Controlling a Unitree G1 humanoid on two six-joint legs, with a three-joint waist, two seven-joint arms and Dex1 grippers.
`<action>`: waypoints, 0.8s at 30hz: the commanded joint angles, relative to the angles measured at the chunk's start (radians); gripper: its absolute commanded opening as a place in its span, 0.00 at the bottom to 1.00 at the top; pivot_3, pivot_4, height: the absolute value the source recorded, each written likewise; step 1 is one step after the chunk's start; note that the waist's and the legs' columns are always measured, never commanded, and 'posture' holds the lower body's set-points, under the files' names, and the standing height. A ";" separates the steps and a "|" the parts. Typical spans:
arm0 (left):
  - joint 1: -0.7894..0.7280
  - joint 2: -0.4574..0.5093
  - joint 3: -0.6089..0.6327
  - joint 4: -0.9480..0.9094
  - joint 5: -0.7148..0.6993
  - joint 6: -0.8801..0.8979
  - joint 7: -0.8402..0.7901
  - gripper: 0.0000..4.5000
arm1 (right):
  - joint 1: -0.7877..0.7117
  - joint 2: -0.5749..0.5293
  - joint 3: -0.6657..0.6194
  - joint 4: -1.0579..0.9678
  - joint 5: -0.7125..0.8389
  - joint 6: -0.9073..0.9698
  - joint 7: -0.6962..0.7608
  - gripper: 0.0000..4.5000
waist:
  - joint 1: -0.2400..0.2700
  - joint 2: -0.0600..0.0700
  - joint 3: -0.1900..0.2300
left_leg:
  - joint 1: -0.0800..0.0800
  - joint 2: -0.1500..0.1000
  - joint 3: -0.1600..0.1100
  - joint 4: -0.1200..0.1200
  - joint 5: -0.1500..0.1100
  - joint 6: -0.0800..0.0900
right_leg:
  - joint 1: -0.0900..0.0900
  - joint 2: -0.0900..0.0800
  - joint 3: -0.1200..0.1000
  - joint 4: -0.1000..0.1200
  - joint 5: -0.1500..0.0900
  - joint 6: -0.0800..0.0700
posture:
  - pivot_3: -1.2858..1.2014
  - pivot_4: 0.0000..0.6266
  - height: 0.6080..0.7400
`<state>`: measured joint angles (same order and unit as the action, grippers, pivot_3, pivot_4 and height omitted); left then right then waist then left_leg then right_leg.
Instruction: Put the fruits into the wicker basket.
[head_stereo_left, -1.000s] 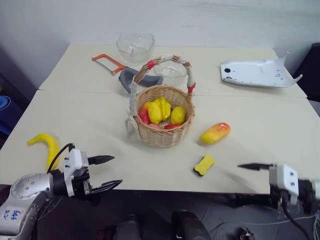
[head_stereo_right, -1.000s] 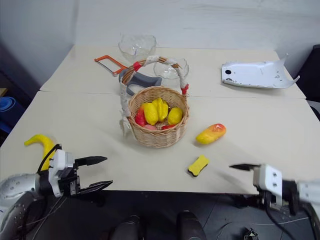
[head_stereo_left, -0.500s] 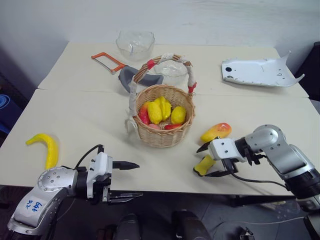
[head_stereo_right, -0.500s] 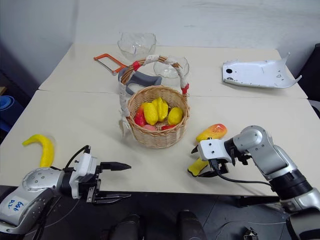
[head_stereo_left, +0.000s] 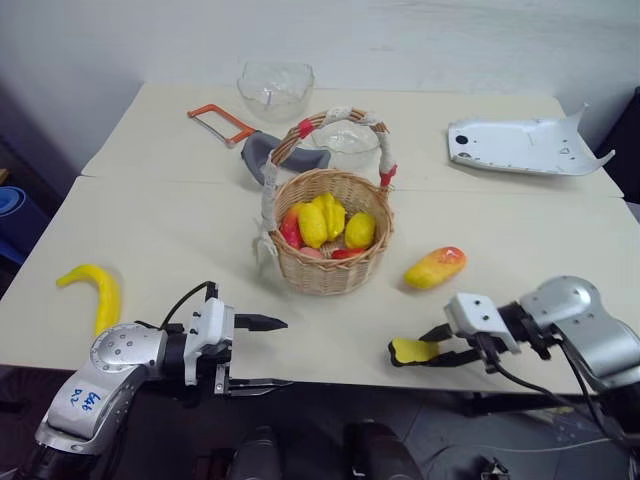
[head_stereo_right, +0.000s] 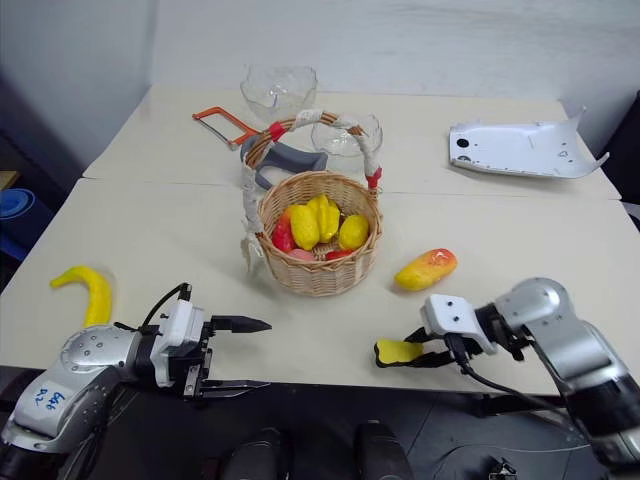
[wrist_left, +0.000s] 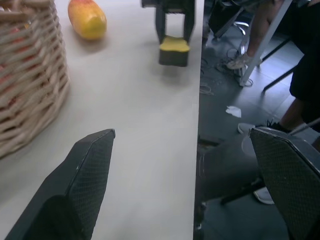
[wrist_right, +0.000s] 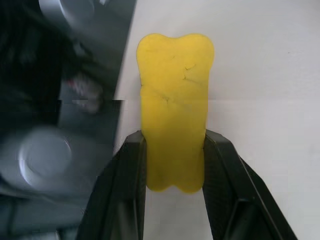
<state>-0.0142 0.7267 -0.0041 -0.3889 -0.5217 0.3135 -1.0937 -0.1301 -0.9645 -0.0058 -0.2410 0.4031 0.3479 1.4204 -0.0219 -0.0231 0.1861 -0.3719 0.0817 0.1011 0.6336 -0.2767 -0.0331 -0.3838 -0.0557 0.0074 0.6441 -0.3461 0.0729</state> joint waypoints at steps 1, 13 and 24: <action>-0.038 -0.048 -0.003 -0.020 -0.047 0.011 0.021 1.00 | 0.168 -0.025 -0.345 -0.168 0.222 0.255 -0.099 0.24 | -0.002 0.000 0.000 | 0.000 0.000 0.000 0.000 0.000 0.000 | 0.000 0.000 0.000 0.000 0.000 0.000 | 0.52 0.24 1.00; -0.242 -0.182 -0.055 -0.020 -0.093 0.078 0.074 1.00 | -0.010 -0.204 -0.414 0.775 -0.239 -0.129 -0.388 0.24 | -0.023 0.000 -0.001 | 0.005 -0.004 0.002 0.002 0.001 0.004 | 0.007 0.010 0.005 -0.005 0.002 0.004 | 0.52 0.24 1.00; -0.284 -0.205 -0.051 0.062 -0.044 -0.004 0.050 1.00 | -0.298 -0.147 -0.302 1.049 -0.287 -0.241 -0.481 0.68 | -0.030 0.004 0.001 | 0.003 -0.004 0.011 0.002 0.005 -0.007 | -0.002 0.017 0.023 0.001 0.003 0.008 | 0.52 0.24 1.00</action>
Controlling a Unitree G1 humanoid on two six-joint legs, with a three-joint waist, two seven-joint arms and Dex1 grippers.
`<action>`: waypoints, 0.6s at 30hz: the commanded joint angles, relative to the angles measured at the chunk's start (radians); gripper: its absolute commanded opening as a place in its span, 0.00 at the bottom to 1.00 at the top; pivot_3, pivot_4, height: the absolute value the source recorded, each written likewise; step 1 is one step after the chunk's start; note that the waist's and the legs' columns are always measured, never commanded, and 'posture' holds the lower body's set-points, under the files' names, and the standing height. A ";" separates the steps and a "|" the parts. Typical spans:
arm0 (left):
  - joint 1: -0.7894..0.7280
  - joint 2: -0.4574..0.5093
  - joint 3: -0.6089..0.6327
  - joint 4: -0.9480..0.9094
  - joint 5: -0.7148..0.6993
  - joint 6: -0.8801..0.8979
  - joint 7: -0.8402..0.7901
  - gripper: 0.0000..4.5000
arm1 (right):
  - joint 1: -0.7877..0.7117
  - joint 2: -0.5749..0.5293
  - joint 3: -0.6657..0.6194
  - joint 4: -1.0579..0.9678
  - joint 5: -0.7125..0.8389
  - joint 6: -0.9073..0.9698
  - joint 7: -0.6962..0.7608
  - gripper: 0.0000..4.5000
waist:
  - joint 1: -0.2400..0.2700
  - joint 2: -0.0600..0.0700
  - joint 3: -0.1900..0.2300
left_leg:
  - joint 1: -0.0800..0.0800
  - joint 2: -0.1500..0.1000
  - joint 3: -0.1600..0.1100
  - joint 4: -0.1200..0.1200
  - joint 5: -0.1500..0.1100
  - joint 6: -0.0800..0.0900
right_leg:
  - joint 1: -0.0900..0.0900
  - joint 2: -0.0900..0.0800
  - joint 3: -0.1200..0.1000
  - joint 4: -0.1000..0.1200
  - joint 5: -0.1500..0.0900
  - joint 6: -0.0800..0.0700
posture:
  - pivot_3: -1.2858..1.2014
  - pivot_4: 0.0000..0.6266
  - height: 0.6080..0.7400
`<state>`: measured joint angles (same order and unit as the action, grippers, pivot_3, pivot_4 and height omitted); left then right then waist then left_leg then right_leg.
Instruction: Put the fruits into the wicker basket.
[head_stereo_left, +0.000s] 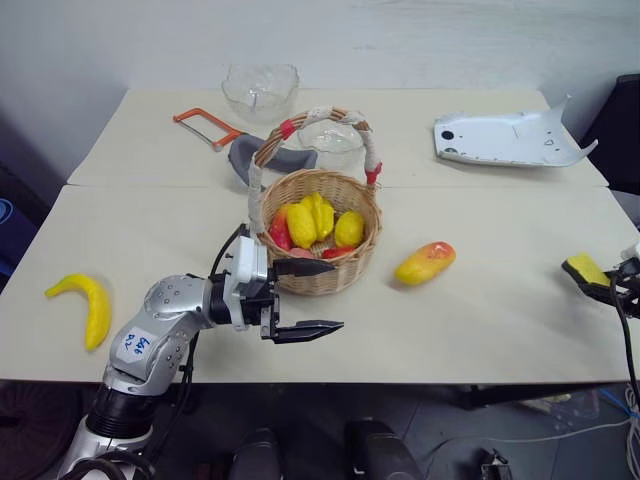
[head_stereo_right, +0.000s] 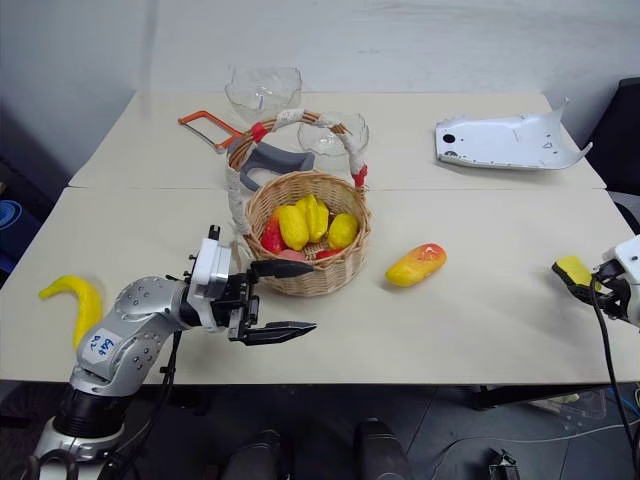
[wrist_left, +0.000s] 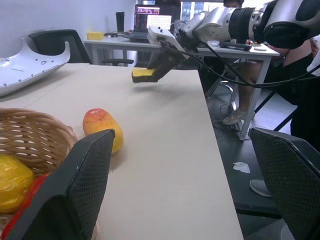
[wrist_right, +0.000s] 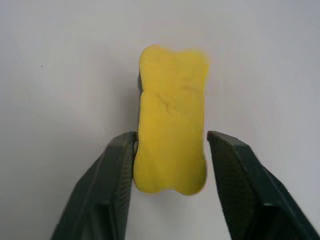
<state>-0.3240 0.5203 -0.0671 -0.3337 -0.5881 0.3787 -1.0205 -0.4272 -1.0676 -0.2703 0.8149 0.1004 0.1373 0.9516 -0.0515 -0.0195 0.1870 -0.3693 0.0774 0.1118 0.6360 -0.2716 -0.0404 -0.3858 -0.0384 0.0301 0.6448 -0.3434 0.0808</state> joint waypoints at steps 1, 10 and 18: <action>0.036 -0.001 0.020 0.017 0.055 -0.123 -0.017 1.00 | 0.009 -0.050 -0.050 -0.022 0.025 -0.055 -0.005 0.77 | -0.001 0.000 0.000 | 0.000 0.000 0.002 0.000 0.000 0.000 | 0.000 0.000 0.002 0.000 0.000 0.001 | 0.52 0.24 1.00; 0.377 0.096 0.391 -0.085 0.062 -0.117 0.164 1.00 | 0.297 0.191 -0.224 -0.786 0.450 -0.060 0.143 0.99 | -0.022 -0.005 0.000 | 0.002 0.007 -0.001 -0.005 -0.006 -0.008 | -0.004 0.009 0.020 0.001 0.001 0.002 | 0.52 0.24 1.00; 0.664 -0.035 0.855 0.165 0.027 -0.251 0.344 1.00 | 0.430 0.522 0.202 -1.272 0.496 -0.102 0.129 0.99 | -0.027 -0.006 0.000 | 0.002 0.010 -0.010 -0.004 -0.011 -0.002 | -0.008 0.011 0.025 0.003 0.000 0.000 | 0.52 0.24 1.00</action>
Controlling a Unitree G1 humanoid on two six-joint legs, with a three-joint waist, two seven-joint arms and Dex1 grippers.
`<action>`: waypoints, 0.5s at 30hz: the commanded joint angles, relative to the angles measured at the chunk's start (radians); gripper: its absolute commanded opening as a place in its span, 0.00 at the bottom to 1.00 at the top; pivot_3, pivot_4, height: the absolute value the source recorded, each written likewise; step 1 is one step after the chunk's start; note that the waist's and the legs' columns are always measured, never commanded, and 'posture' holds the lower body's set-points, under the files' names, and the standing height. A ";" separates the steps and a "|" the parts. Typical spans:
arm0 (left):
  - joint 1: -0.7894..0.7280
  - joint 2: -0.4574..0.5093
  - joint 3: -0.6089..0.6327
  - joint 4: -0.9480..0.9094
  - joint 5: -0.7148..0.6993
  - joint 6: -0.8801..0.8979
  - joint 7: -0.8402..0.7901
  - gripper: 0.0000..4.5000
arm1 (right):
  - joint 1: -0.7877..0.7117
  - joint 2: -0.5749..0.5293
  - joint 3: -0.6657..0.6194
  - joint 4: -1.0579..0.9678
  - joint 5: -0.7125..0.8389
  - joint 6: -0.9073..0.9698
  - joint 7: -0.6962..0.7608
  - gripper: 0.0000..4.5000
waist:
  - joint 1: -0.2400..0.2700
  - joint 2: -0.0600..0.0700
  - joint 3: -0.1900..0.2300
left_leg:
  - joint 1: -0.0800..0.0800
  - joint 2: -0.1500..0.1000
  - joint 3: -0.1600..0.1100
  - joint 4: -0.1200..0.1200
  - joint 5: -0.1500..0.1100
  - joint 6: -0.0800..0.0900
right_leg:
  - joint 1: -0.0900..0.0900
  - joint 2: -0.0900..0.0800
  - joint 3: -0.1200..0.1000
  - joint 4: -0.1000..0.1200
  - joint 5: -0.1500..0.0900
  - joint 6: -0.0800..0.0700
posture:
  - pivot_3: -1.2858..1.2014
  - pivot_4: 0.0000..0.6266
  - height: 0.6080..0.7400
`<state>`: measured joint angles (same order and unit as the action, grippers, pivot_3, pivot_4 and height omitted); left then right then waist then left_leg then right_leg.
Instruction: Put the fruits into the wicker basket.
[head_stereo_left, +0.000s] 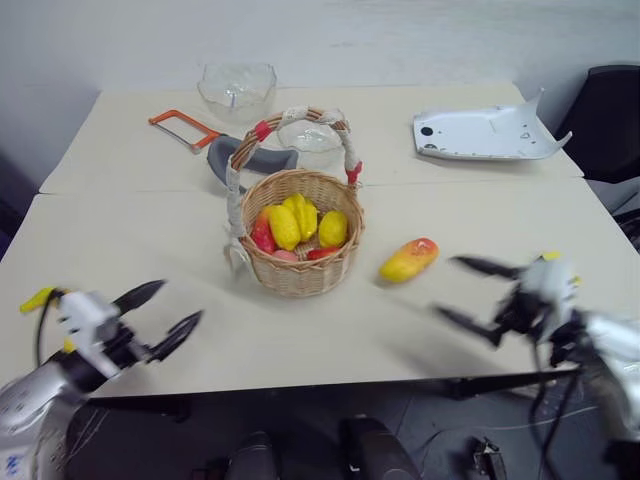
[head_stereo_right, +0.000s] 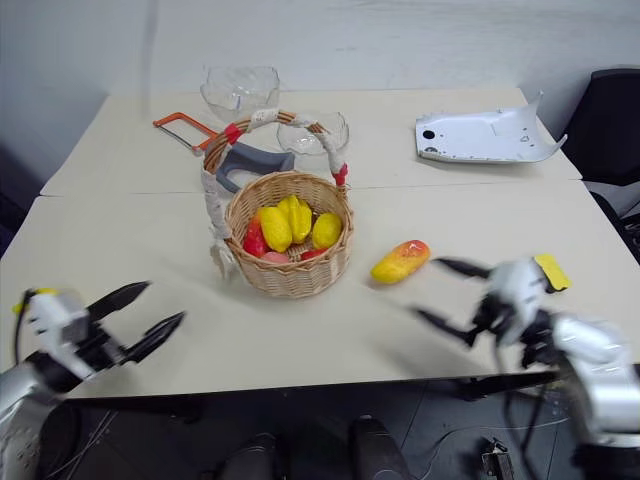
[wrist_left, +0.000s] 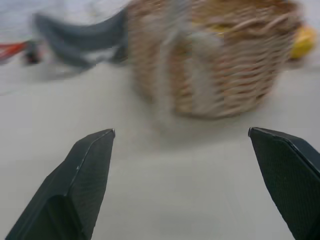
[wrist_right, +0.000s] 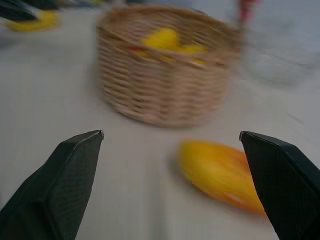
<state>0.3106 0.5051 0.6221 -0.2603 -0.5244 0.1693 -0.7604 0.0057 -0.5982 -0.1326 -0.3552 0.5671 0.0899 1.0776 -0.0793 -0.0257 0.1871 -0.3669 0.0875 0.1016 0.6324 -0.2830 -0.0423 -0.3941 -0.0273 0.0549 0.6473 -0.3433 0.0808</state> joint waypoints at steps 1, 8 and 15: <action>0.037 -0.028 0.207 0.122 -0.047 -0.045 0.109 1.00 | -0.002 0.076 0.088 -0.109 0.021 -0.065 0.002 0.99 | 0.003 -0.002 0.000 | 0.000 0.000 0.000 0.001 -0.001 0.001 | 0.000 0.000 0.000 0.000 0.000 0.000 | 0.52 0.24 1.00; 0.144 -0.088 0.423 0.276 -0.069 -0.081 0.257 1.00 | -0.083 0.160 0.167 -0.045 -0.049 -0.226 0.032 0.99 | 0.019 -0.020 -0.010 | 0.001 -0.005 0.004 0.003 -0.007 0.010 | 0.001 -0.011 -0.003 -0.002 0.000 -0.001 | 0.52 0.24 1.00; 0.179 -0.044 0.389 0.132 -0.175 0.051 0.243 1.00 | -0.114 0.155 0.199 0.005 -0.070 -0.274 0.065 0.99 | 0.031 -0.025 -0.013 | 0.000 -0.005 -0.004 0.001 -0.010 0.004 | 0.003 -0.016 -0.012 -0.003 -0.005 -0.010 | 0.52 0.24 1.00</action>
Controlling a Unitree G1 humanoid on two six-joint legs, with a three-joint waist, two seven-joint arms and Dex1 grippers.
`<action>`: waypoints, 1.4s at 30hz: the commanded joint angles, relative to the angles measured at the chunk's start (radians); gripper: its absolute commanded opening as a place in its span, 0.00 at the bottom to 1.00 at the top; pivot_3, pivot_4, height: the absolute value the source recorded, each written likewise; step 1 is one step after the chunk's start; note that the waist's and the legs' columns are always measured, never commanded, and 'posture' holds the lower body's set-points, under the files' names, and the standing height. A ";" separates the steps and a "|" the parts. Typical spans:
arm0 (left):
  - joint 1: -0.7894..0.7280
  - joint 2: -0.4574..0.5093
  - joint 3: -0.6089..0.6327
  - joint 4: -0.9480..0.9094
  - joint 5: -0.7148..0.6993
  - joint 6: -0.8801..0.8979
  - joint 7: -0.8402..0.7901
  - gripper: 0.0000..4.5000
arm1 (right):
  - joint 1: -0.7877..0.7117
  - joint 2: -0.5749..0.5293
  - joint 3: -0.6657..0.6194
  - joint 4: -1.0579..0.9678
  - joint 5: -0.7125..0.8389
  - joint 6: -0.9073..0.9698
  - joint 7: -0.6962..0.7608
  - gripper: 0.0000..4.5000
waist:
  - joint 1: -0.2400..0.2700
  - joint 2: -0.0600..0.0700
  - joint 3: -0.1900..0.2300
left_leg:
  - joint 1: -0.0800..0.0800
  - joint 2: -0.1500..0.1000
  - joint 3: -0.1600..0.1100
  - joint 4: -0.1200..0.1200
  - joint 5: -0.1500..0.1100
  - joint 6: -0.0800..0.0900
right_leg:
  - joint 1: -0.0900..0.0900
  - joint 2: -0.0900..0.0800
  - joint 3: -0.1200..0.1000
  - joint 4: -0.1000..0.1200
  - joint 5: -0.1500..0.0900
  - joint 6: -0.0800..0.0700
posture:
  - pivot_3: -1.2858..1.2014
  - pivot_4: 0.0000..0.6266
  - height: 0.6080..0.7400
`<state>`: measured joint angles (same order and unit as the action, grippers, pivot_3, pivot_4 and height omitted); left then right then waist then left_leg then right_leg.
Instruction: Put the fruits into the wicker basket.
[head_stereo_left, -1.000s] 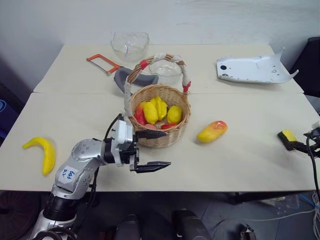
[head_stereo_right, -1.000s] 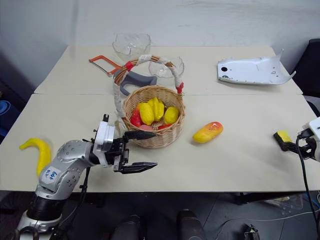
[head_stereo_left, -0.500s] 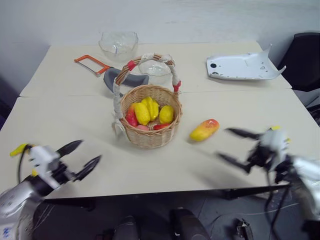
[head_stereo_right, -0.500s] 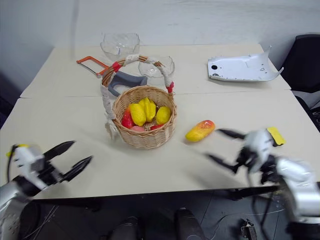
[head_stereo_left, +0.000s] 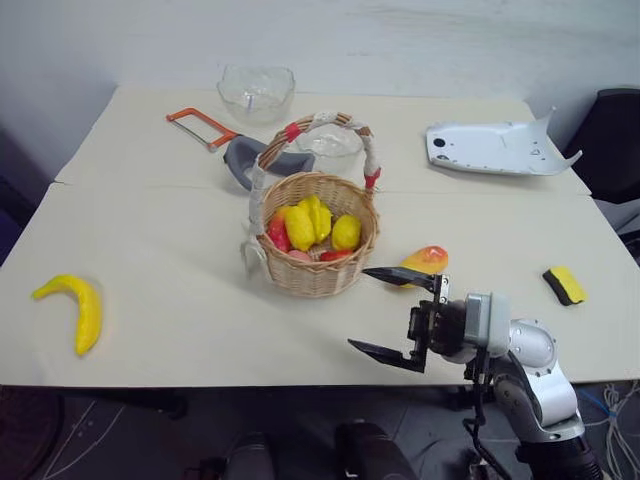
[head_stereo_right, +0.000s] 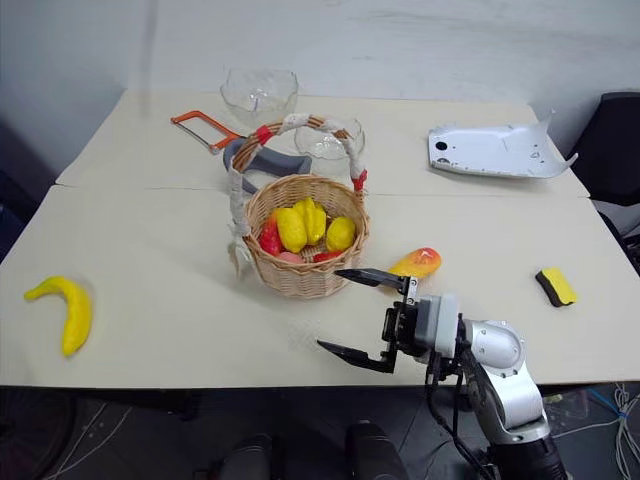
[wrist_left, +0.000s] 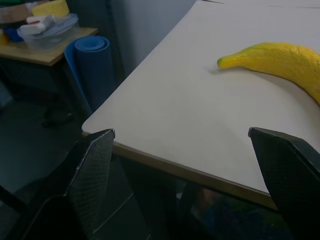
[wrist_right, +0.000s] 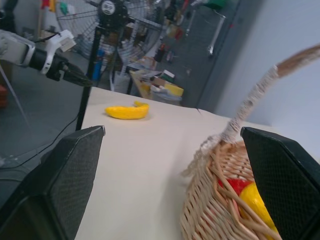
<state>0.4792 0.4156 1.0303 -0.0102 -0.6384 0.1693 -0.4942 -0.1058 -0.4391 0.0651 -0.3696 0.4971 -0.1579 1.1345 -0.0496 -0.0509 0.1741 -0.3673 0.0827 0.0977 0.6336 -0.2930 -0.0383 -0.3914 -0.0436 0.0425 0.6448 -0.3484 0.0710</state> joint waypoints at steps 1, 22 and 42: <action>-0.001 0.063 -0.034 -0.157 -0.079 0.092 -0.007 1.00 | -0.008 -0.001 0.003 0.031 -0.005 -0.034 0.009 0.99 | 0.002 0.000 0.000 | 0.000 0.000 -0.002 -0.001 0.000 -0.002 | 0.000 0.000 -0.001 0.000 -0.001 -0.001 | 0.52 0.24 1.00; -0.279 0.261 -0.324 -0.189 -0.017 0.653 0.271 0.67 | -0.034 0.019 0.012 0.058 -0.057 -0.044 -0.109 1.00 | -0.006 0.007 0.001 | 0.000 0.002 0.000 -0.001 0.005 -0.002 | -0.001 0.000 -0.010 0.005 0.000 0.000 | 0.52 0.24 1.00; 0.033 0.645 -0.318 -0.483 -0.198 0.439 -0.813 0.11 | 0.162 -0.182 -0.277 0.048 -0.055 -0.103 -0.122 1.00 | 0.000 0.013 0.003 | -0.002 0.002 -0.002 -0.007 0.003 -0.002 | -0.002 -0.003 -0.012 -0.001 -0.003 -0.007 | 0.52 0.24 1.00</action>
<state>0.5173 1.0407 0.7383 -0.3759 -0.7627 0.5866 -1.2396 0.0427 -0.6097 -0.1611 -0.3104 0.4386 -0.2367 1.0240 -0.0491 -0.0381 0.1769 -0.3693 0.0837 0.0962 0.6277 -0.2910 -0.0397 -0.3926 -0.0477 0.0305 0.6434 -0.3516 0.0639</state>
